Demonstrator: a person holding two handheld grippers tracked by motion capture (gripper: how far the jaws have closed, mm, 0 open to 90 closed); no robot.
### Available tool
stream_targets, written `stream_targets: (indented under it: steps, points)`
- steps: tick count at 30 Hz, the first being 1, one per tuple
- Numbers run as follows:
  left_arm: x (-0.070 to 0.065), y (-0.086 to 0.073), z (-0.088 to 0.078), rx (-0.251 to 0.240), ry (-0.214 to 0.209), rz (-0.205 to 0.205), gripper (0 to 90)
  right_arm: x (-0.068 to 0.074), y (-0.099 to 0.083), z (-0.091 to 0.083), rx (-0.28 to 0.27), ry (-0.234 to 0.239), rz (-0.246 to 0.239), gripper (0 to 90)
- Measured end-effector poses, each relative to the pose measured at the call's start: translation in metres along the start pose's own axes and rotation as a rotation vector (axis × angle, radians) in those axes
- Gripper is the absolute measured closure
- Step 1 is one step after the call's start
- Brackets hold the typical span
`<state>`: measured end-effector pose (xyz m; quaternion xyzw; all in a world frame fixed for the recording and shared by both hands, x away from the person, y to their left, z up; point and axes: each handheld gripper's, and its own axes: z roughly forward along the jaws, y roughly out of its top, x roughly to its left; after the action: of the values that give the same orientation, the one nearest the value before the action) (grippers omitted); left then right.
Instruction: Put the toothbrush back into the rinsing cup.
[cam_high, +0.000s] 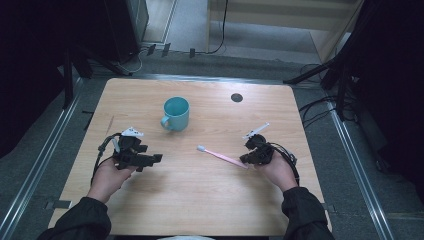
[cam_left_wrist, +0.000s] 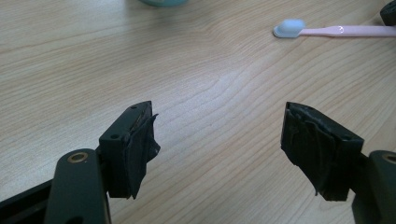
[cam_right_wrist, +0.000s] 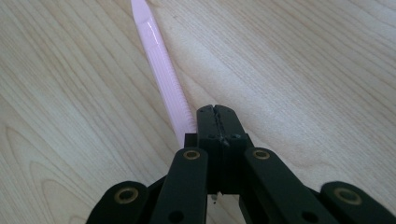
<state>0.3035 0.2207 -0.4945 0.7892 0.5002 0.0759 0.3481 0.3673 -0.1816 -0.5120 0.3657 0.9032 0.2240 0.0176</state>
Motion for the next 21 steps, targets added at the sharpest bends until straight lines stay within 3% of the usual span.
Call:
stream_targets:
  steps: [13, 21]
  points:
    - [0.000, -0.001, -0.001, 0.001, 0.003, 0.000, 25.7, 0.017, -0.001, 0.000, 0.025, 0.043, -0.026, 89.3]
    - [0.001, -0.001, -0.001, -0.003, 0.001, -0.004, 25.7, 0.018, 0.001, -0.002, 0.023, 0.055, -0.016, 87.9]
